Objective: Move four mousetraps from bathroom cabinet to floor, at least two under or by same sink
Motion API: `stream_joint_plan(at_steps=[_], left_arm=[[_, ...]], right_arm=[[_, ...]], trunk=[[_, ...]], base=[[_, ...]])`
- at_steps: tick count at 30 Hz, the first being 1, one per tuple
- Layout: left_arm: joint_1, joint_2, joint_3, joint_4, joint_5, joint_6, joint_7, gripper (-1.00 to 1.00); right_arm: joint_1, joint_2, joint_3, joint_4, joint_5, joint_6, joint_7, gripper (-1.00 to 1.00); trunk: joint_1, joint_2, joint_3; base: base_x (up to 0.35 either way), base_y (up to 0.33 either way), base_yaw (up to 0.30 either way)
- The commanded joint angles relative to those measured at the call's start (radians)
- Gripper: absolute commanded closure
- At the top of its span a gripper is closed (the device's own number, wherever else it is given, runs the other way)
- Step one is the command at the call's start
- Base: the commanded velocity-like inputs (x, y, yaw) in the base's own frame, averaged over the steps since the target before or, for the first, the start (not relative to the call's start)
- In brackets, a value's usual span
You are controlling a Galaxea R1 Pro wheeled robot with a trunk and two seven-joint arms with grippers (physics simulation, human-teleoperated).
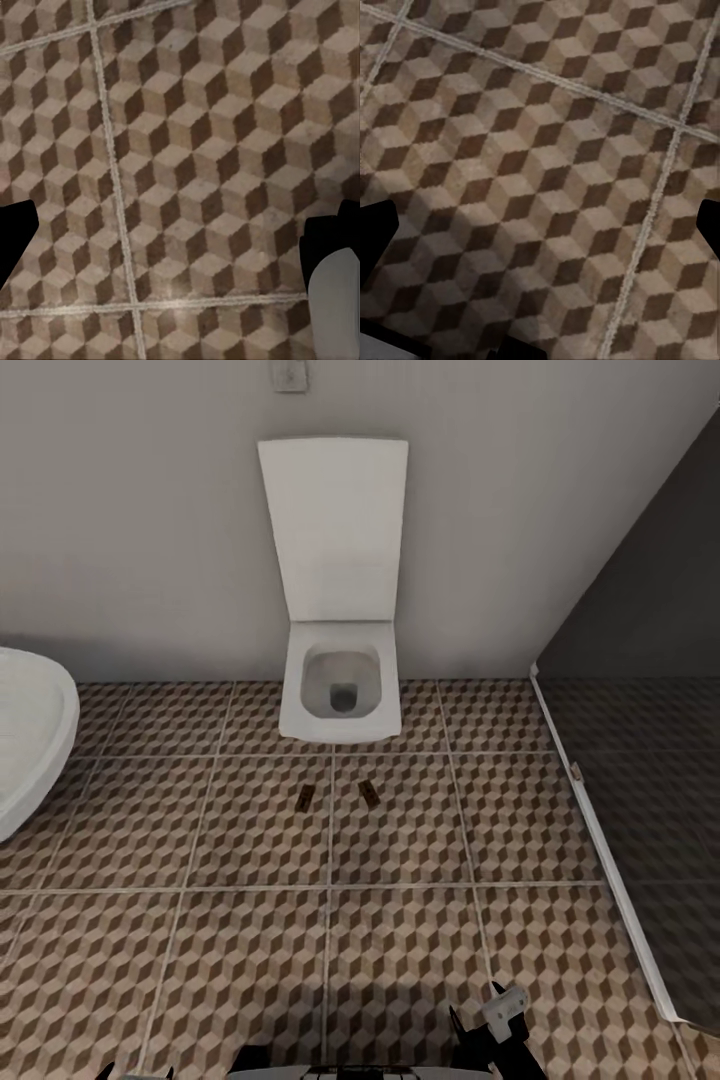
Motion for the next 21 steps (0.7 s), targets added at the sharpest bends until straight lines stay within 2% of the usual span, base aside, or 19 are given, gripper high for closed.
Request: stream_joint_plan(at_steps=[1,14,21], left_arm=[[-0.001,-0.002,-0.008,0.003,0.002,-0.004,0.004,-1.0],[-0.001,-0.019,-0.009,0.003,0.002,-0.002,0.005,-1.0],[-0.001,-0.037,-0.009,0.003,0.003,0.001,0.007,-1.0]], right_arm=[[0.0,0.0,0.009,0.0,-0.006,-0.002,-0.004,-1.0],[0.0,-0.001,0.008,0.0,-0.006,-0.001,-0.004,-1.0],[0.0,-0.002,0.008,0.0,-0.006,0.005,-0.006,-1.0]], trunk=[[-0.004,0.007,0.003],[-0.054,0.098,0.044],[-0.081,0.147,0.065]], base=[[0.0,0.0,0.0],[0.0,0.0,0.0],[0.0,0.0,0.0]])
